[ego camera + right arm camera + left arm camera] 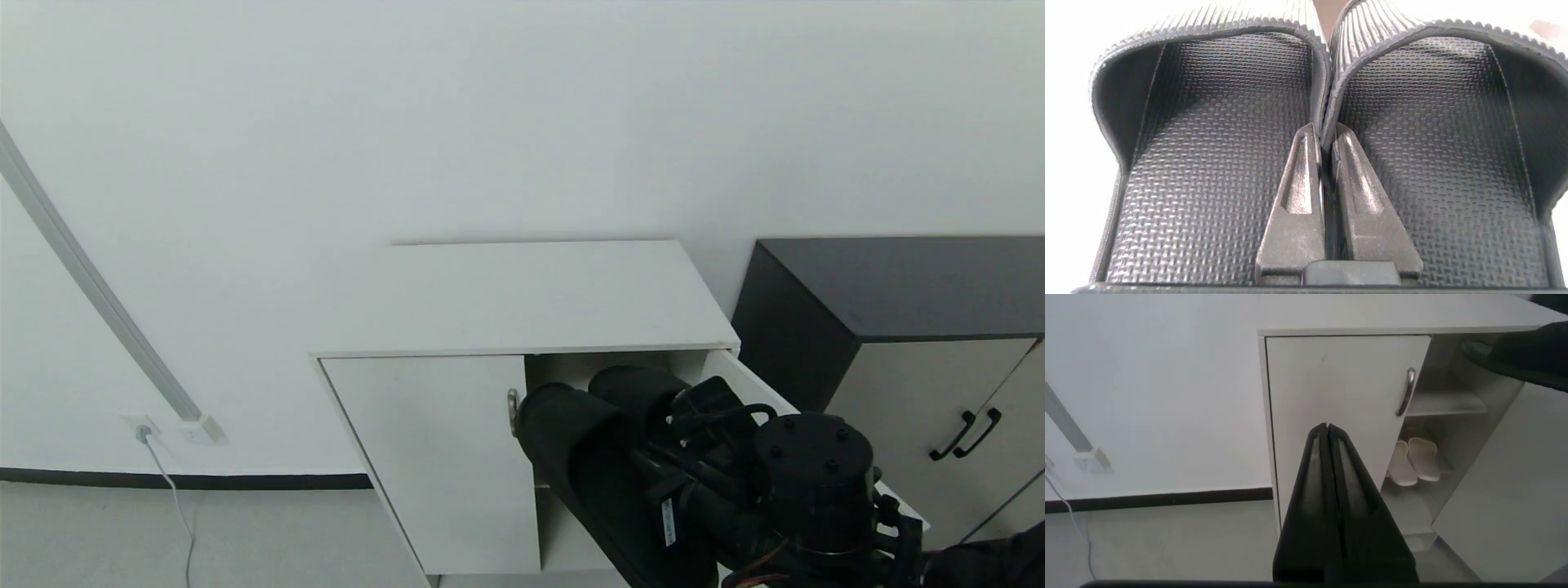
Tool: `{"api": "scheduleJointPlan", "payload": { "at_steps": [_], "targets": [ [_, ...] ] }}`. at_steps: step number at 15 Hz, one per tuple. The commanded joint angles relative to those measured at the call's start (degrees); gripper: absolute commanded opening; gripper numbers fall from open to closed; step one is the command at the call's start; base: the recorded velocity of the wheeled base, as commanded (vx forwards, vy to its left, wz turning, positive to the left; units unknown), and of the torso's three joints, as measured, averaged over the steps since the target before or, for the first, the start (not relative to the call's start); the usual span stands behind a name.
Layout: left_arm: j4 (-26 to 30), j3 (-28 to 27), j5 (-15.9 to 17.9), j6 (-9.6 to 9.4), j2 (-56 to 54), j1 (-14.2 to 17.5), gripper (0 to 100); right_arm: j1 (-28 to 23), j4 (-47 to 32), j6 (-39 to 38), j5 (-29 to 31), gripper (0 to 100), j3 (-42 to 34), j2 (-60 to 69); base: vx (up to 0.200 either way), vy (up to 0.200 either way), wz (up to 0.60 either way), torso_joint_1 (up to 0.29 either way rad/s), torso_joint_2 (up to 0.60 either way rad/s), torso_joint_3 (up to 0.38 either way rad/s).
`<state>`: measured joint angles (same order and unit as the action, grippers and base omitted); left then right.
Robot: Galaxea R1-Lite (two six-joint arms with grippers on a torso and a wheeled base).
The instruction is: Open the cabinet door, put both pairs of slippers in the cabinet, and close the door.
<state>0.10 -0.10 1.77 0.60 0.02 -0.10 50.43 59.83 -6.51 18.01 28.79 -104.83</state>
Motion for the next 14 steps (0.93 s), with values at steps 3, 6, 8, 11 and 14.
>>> {"api": "scheduleJointPlan", "payload": {
  "at_steps": [3, 6, 8, 11, 14],
  "targets": [
    [0.0, 0.0, 0.0, 0.02, 0.0, 0.0, 0, 0.2, 0.0, 0.0, 0.0, 0, -0.1, -0.2, 0.0, 0.0, 0.0, -0.209, 0.48, 0.272],
    [0.0, 0.0, 0.0, 0.02, 0.0, 0.0, 0, 0.2, 0.0, -0.1, 0.0, 0, -0.1, -0.2, 0.0, 0.0, 0.0, -0.22, 0.54, 0.312],
    [0.0, 0.0, 0.0, 0.02, 0.1, 0.0, 0, 0.2, 0.0, -0.1, 0.0, 0, -0.2, -0.4, 0.0, 0.0, 0.0, -0.22, 0.54, 0.327],
    [0.0, 0.0, 0.0, 0.02, 0.0, 0.0, 0, 0.2, 0.7, 0.0, 0.0, 0, -0.3, -0.8, 0.0, 0.0, 0.0, -0.208, 0.52, 0.318],
    [0.0, 0.0, 0.0, 0.02, 0.0, 0.0, 0, 0.2, 0.9, 0.0, 0.0, 0, -0.4, -1.0, 0.0, 0.0, 0.0, -0.188, 0.51, 0.318]
  ]
}}
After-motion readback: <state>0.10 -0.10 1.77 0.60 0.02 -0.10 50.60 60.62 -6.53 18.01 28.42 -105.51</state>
